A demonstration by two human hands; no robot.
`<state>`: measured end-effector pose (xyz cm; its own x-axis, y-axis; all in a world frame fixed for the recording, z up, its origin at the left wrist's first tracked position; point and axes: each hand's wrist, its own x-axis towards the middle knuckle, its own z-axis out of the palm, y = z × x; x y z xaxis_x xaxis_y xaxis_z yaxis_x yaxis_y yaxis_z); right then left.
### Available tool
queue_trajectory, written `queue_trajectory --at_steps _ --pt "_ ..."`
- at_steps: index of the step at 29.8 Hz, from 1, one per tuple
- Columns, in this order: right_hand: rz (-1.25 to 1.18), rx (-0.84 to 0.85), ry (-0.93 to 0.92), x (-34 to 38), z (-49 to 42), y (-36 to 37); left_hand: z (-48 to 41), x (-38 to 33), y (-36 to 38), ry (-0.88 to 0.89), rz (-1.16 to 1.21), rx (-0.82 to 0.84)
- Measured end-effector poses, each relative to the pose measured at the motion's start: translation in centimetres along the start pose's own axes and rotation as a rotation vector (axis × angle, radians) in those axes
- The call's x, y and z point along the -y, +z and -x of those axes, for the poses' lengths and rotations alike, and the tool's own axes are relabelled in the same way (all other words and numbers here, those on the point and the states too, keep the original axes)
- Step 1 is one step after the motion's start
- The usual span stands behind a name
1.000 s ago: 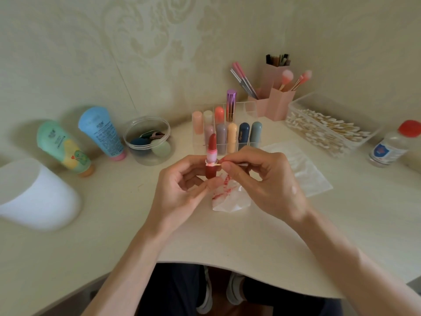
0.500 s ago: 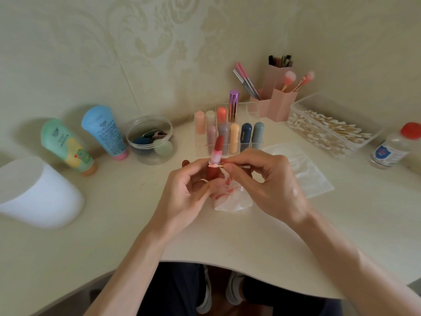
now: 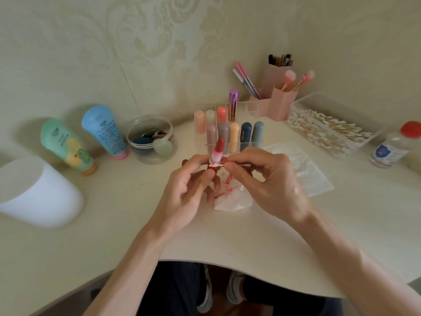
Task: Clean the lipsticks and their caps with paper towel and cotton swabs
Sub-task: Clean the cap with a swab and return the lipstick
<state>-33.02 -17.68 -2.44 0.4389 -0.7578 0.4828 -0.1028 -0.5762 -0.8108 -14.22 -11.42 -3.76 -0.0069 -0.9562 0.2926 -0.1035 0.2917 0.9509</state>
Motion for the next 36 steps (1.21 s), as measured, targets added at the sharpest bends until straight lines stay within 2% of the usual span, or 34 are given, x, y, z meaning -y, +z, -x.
queue_trajectory --at_steps 5,13,18,23,32,36 --pt "0.014 0.01 -0.01 0.14 -0.02 0.08 -0.23 0.18 -0.11 0.012 -0.023 0.017" --pt "0.013 0.026 -0.007 0.2 0.0 0.04 -0.35 0.16 -0.02 -0.029 0.119 -0.186" --pt "0.018 0.011 -0.011 0.26 0.09 -0.02 -0.22 -0.21 0.05 -0.014 0.09 -0.119" --pt "0.037 0.019 -0.028 0.44 0.21 0.27 -0.24 -0.09 -0.02 -0.022 0.026 -0.156" --pt "0.038 -0.008 0.034 0.48 0.2 0.08 -0.31 -0.13 0.25 -0.057 0.084 -0.136" --pt "0.039 -0.02 0.042 0.48 0.27 0.05 -0.21 0.19 0.08 -0.025 0.017 -0.07"
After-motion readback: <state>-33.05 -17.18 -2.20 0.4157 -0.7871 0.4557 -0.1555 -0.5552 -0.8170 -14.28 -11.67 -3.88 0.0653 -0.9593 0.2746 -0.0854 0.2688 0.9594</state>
